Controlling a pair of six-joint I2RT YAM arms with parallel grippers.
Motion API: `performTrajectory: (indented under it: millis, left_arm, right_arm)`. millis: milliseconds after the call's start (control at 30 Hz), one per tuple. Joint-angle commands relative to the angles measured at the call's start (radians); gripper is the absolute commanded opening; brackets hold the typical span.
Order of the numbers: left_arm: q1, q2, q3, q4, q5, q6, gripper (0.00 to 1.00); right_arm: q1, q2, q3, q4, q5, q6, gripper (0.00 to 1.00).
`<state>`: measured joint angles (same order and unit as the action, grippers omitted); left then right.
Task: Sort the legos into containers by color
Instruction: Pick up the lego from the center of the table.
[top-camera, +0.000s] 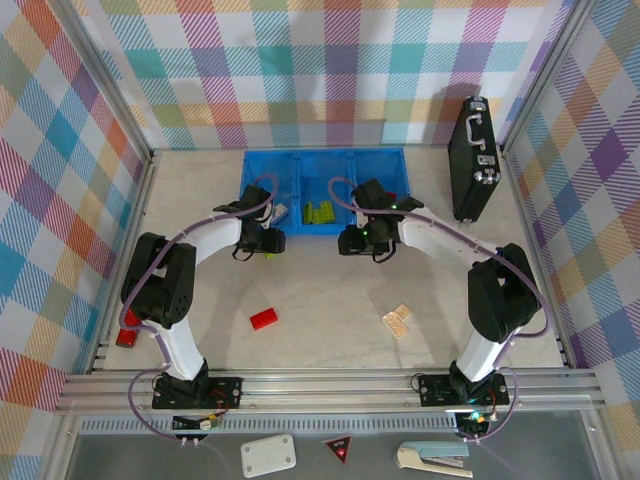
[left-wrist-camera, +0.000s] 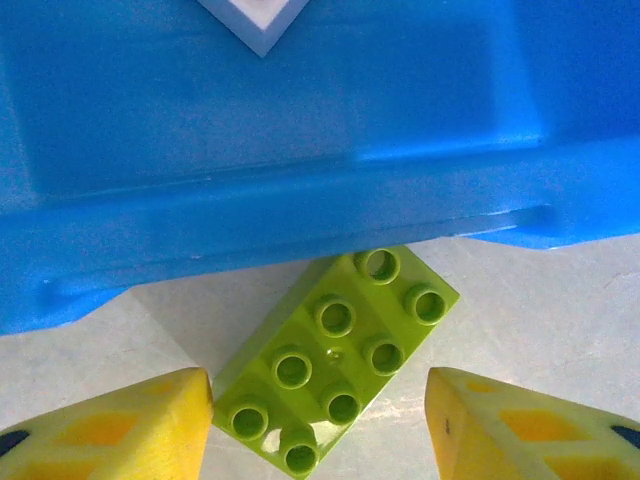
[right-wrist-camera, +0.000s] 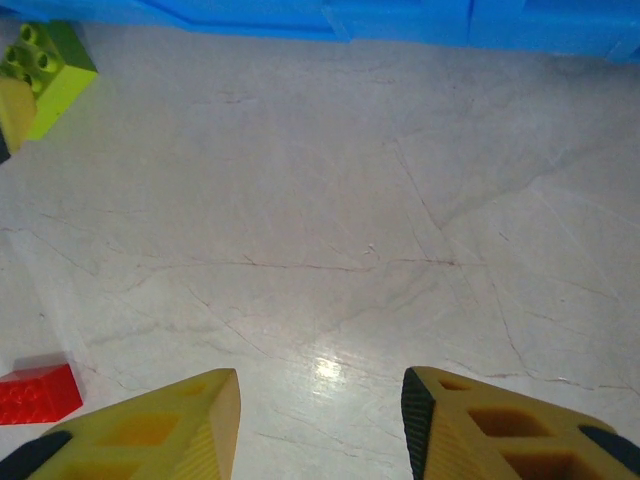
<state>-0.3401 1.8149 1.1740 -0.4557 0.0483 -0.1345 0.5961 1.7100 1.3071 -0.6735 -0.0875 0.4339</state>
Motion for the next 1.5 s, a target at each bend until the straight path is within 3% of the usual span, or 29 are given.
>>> performTrajectory:
  millis: [0, 167, 567, 733, 833, 1000, 1367, 1467]
  left_arm:
    - [-0.026, 0.023, -0.008, -0.024, 0.001, 0.022, 0.58]
    - [-0.057, 0.011, -0.013, -0.036, -0.005, 0.026, 0.62]
    - [-0.139, -0.047, -0.031, -0.083, -0.068, 0.004, 0.60]
    - [-0.150, -0.063, -0.033, -0.096, -0.132, -0.012, 0.59]
    - [-0.150, -0.052, -0.017, -0.109, -0.167, -0.016, 0.65]
    - [-0.150, -0.015, 0.002, -0.110, -0.153, -0.005, 0.66]
    - [-0.150, 0.029, -0.002, -0.081, -0.114, 0.004, 0.55]
    - [-0.150, 0.023, -0.004, -0.081, -0.116, 0.006, 0.48]
  right_arm:
    - [0.008, -0.030, -0.015, -0.005, -0.002, 0.008, 0.48]
    - [0.008, -0.042, -0.020, -0.013, 0.003, 0.008, 0.48]
    - [0.013, -0.042, -0.020, -0.019, 0.002, 0.009, 0.48]
    - [0.014, -0.032, -0.015, -0.019, 0.000, 0.011, 0.48]
    - [0.017, -0.026, -0.009, -0.020, -0.001, 0.009, 0.48]
    - [0.019, -0.023, -0.007, -0.021, 0.000, 0.009, 0.48]
    - [0.021, -0.026, -0.017, -0.022, 0.002, 0.010, 0.48]
    - [0.022, -0.026, -0.016, -0.023, 0.002, 0.009, 0.48]
